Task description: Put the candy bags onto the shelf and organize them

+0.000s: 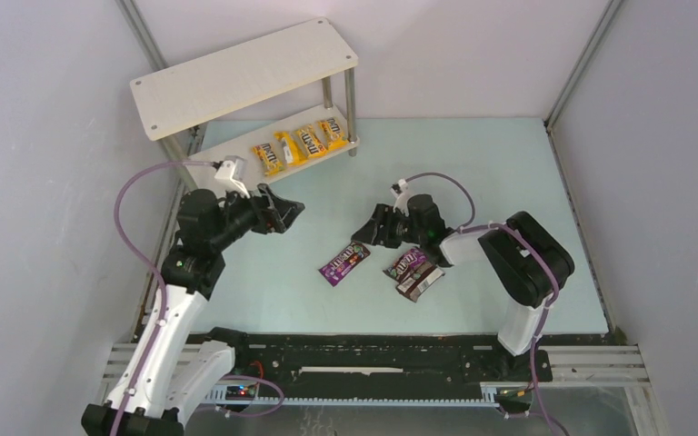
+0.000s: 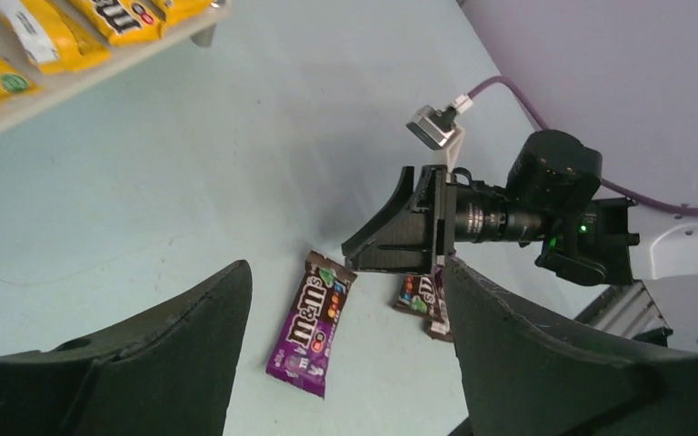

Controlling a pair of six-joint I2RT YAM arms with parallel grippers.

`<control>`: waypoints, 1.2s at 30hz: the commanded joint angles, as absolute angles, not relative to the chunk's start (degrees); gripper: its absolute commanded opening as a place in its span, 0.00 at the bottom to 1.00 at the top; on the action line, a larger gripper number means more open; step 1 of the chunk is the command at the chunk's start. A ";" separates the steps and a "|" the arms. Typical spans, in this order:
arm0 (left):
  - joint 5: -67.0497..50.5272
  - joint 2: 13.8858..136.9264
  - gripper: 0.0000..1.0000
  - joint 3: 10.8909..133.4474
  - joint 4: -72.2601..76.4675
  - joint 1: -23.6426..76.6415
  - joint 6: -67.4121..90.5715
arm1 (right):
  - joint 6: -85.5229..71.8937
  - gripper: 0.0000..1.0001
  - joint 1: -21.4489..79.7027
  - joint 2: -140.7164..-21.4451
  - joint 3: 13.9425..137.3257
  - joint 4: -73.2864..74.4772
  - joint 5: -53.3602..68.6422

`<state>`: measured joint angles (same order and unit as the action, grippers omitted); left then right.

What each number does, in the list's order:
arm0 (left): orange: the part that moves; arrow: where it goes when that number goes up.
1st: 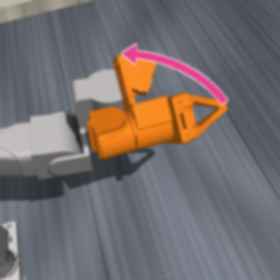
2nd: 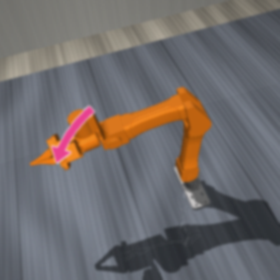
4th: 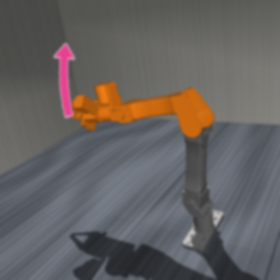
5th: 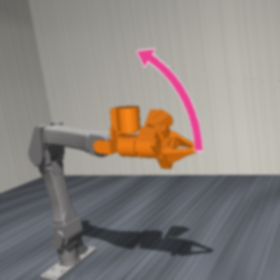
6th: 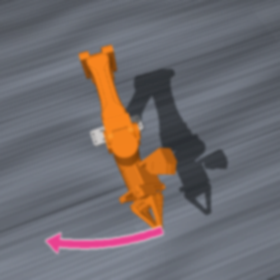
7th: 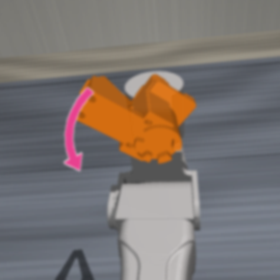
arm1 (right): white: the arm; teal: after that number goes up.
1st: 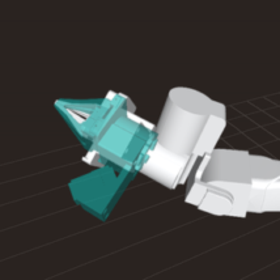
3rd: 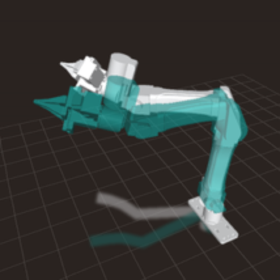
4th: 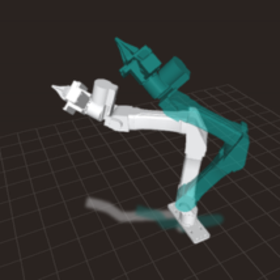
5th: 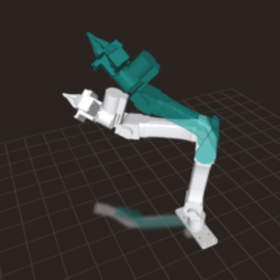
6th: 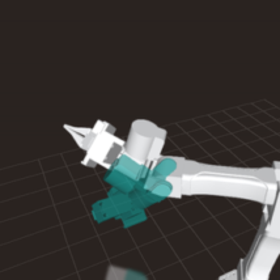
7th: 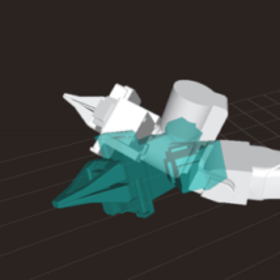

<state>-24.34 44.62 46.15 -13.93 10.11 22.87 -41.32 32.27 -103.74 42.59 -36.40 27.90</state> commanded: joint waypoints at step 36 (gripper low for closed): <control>-36.56 55.45 0.85 46.44 -12.71 13.01 25.50 | -38.45 0.06 40.33 -107.20 48.16 -28.41 12.25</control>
<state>-32.91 53.84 45.41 -14.68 12.91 23.68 -41.01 39.18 -106.98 46.59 -27.05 13.37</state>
